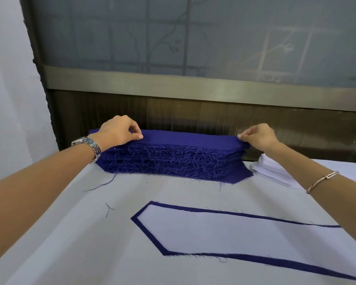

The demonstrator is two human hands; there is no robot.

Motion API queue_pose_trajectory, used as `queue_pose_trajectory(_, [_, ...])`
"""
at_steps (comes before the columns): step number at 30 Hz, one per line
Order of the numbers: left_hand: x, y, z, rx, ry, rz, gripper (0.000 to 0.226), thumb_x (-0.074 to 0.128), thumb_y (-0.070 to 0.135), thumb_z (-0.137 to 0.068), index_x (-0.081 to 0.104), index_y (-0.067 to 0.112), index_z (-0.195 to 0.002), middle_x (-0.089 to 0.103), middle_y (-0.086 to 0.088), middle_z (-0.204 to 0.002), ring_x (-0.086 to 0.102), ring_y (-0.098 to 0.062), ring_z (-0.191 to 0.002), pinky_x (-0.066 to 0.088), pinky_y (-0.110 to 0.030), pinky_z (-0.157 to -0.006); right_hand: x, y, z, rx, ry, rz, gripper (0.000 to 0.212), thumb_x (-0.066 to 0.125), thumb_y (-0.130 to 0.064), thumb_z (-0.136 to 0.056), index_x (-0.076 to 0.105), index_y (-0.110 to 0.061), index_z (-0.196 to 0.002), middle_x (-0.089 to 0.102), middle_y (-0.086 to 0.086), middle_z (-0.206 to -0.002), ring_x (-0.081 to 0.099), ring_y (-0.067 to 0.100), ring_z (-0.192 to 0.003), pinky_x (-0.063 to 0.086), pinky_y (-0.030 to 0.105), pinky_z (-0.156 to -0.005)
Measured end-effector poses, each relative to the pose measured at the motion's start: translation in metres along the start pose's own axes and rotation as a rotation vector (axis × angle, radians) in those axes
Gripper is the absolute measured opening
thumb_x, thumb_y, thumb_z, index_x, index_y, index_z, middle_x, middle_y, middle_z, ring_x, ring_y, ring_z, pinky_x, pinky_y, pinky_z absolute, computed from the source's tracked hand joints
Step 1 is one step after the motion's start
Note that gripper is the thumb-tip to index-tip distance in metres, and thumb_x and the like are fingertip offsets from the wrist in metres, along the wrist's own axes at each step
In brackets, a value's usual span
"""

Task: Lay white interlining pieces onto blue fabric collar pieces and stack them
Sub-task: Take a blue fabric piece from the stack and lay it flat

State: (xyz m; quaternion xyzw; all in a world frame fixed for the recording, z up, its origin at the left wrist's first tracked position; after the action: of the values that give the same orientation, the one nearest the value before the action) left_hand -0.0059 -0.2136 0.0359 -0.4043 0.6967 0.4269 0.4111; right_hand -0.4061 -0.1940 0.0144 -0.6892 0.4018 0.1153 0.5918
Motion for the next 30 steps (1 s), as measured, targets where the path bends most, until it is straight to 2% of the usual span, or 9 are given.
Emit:
queue_pose_trajectory(2, [0.000, -0.001, -0.001, 0.003, 0.001, 0.002, 0.021, 0.067, 0.033, -0.093, 0.072, 0.021, -0.109, 0.068, -0.001, -0.116, 0.059, -0.019, -0.104, 0.051, -0.045, -0.094, 0.003, -0.003, 0.000, -0.008, -0.011, 0.008, 0.011, 0.073, -0.017, -0.090, 0.070, -0.015, -0.081, 0.067, 0.002, -0.088, 0.059, 0.015, -0.085, 0.044, 0.034, -0.082])
queue_pose_trajectory(6, [0.000, 0.000, -0.003, 0.011, -0.006, -0.014, 0.022, 0.067, 0.033, -0.093, 0.072, 0.020, -0.109, 0.068, -0.001, -0.115, 0.060, -0.020, -0.106, 0.051, -0.046, -0.094, 0.003, -0.008, -0.001, -0.001, 0.003, 0.008, 0.012, 0.078, -0.014, -0.087, 0.067, -0.011, -0.093, 0.063, 0.003, -0.092, 0.057, 0.019, -0.095, 0.045, 0.033, -0.084])
queue_pose_trajectory(11, [0.002, 0.001, -0.004, 0.009, -0.008, -0.031, 0.022, 0.066, 0.032, -0.093, 0.072, 0.019, -0.110, 0.068, -0.001, -0.115, 0.060, -0.020, -0.108, 0.051, -0.045, -0.095, 0.005, -0.002, -0.004, 0.086, -0.024, -0.045, 0.014, 0.076, -0.010, -0.086, 0.070, -0.004, -0.097, 0.063, 0.008, -0.098, 0.056, 0.023, -0.101, 0.047, 0.034, -0.091])
queue_pose_trajectory(16, [0.002, -0.002, -0.006, 0.009, -0.012, -0.013, 0.023, 0.067, 0.032, -0.093, 0.071, 0.020, -0.111, 0.069, -0.001, -0.112, 0.061, -0.020, -0.107, 0.051, -0.044, -0.095, -0.005, -0.005, -0.002, 0.035, 0.049, -0.107, 0.019, 0.077, -0.007, -0.085, 0.073, -0.004, -0.103, 0.066, 0.009, -0.105, 0.060, 0.023, -0.103, 0.052, 0.036, -0.095])
queue_pose_trajectory(19, [0.003, -0.007, -0.009, -0.004, -0.013, 0.039, 0.034, 0.070, 0.030, -0.091, 0.065, 0.019, -0.123, 0.067, -0.001, -0.119, 0.060, -0.020, -0.111, 0.049, -0.042, -0.095, -0.011, -0.004, 0.001, 0.021, 0.089, -0.250, 0.006, 0.075, -0.008, -0.087, 0.071, -0.012, -0.088, 0.068, 0.008, -0.105, 0.062, 0.020, -0.100, 0.055, 0.032, -0.083])
queue_pose_trajectory(21, [0.006, -0.009, -0.012, -0.008, -0.016, 0.086, 0.051, 0.072, 0.024, -0.090, 0.054, 0.017, -0.137, 0.059, -0.004, -0.135, 0.054, -0.024, -0.124, 0.045, -0.044, -0.105, -0.014, -0.006, 0.005, -0.023, 0.094, -0.333, 0.013, 0.073, -0.009, -0.090, 0.068, -0.019, -0.083, 0.068, 0.003, -0.097, 0.064, 0.014, -0.088, 0.053, 0.021, -0.068])
queue_pose_trajectory(23, [0.009, -0.010, -0.015, 0.003, -0.037, 0.137, 0.067, 0.072, 0.019, -0.089, 0.041, 0.016, -0.149, 0.047, -0.006, -0.149, 0.043, -0.026, -0.137, 0.037, -0.043, -0.113, -0.018, -0.011, 0.012, -0.094, 0.092, -0.386, 0.016, 0.071, -0.010, -0.092, 0.067, -0.022, -0.083, 0.068, -0.003, -0.089, 0.064, 0.008, -0.080, 0.050, 0.016, -0.061])
queue_pose_trajectory(26, [0.014, -0.011, -0.018, 0.009, -0.092, 0.193, 0.076, 0.070, 0.016, -0.090, 0.029, 0.018, -0.155, 0.041, -0.005, -0.154, 0.036, -0.027, -0.143, 0.031, -0.043, -0.117, -0.024, -0.015, 0.019, -0.178, 0.075, -0.464, 0.014, 0.069, -0.010, -0.093, 0.068, -0.022, -0.086, 0.071, -0.003, -0.087, 0.066, 0.007, -0.080, 0.053, 0.016, -0.067])
queue_pose_trajectory(30, [0.011, -0.012, -0.019, 0.009, -0.064, 0.103, 0.069, 0.073, 0.025, -0.088, 0.040, 0.020, -0.149, 0.049, -0.009, -0.147, 0.045, -0.029, -0.136, 0.037, -0.047, -0.114, -0.031, -0.018, 0.028, -0.239, 0.047, -0.518, 0.014, 0.068, -0.010, -0.093, 0.068, -0.023, -0.089, 0.072, -0.005, -0.089, 0.068, 0.001, -0.079, 0.053, 0.014, -0.070])
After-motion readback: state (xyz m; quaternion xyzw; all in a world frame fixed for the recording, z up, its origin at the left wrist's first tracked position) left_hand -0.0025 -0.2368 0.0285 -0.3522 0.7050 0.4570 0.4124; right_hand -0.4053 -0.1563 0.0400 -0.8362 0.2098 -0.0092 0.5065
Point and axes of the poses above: each hand's wrist, its own z-axis away from the middle knuckle, its own x-axis out of the palm, y = z × x, the point moved 10 cm from there along -z, towards the middle knuckle
